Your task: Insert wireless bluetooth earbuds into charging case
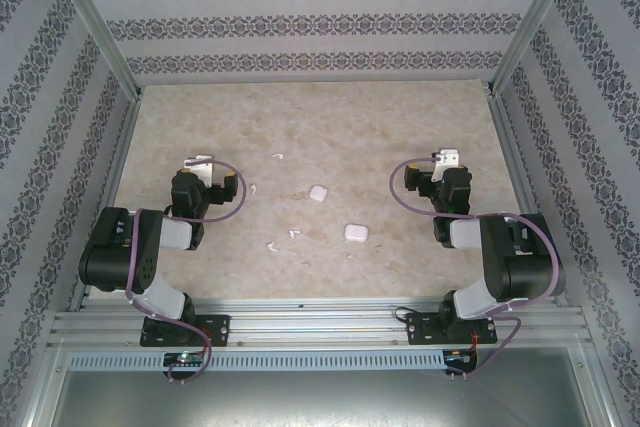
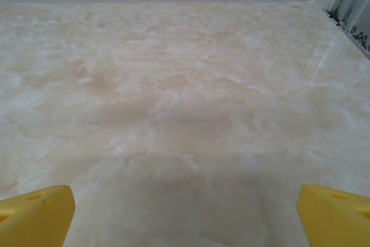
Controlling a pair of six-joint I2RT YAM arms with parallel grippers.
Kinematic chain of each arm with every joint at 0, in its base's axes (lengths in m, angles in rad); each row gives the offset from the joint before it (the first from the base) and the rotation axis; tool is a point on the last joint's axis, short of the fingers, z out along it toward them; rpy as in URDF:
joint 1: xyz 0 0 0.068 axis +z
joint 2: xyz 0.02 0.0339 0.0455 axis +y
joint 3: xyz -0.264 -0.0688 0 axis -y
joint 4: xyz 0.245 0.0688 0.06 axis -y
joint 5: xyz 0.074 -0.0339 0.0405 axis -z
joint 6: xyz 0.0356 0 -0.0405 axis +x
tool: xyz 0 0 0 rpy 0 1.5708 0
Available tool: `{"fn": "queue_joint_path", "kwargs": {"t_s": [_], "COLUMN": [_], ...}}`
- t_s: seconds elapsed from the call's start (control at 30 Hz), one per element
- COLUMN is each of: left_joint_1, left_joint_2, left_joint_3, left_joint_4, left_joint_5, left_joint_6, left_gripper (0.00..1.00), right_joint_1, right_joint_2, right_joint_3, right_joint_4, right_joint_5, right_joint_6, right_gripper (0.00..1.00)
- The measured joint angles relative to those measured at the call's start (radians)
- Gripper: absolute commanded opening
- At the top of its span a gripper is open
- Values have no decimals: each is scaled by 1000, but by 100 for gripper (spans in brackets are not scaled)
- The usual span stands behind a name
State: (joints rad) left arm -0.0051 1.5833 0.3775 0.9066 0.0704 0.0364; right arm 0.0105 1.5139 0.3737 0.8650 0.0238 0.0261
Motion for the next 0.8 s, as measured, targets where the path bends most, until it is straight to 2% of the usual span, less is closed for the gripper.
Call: {"fn": "queue_joint_path", "kwargs": {"t_s": [0.8], "left_joint_1": [1], "left_joint_2": [0], "left_joint_3": [1], "left_joint_4": [0], "left_joint_5": [-22], "left_joint_6": [-13], "left_gripper": [100], "right_joint_1": [0], "right_joint_2": [0], "right_joint_3": [0], "right_joint_4": [0], "right_joint_5": [-7], "right_joint_6": [0], "right_gripper": [98]}}
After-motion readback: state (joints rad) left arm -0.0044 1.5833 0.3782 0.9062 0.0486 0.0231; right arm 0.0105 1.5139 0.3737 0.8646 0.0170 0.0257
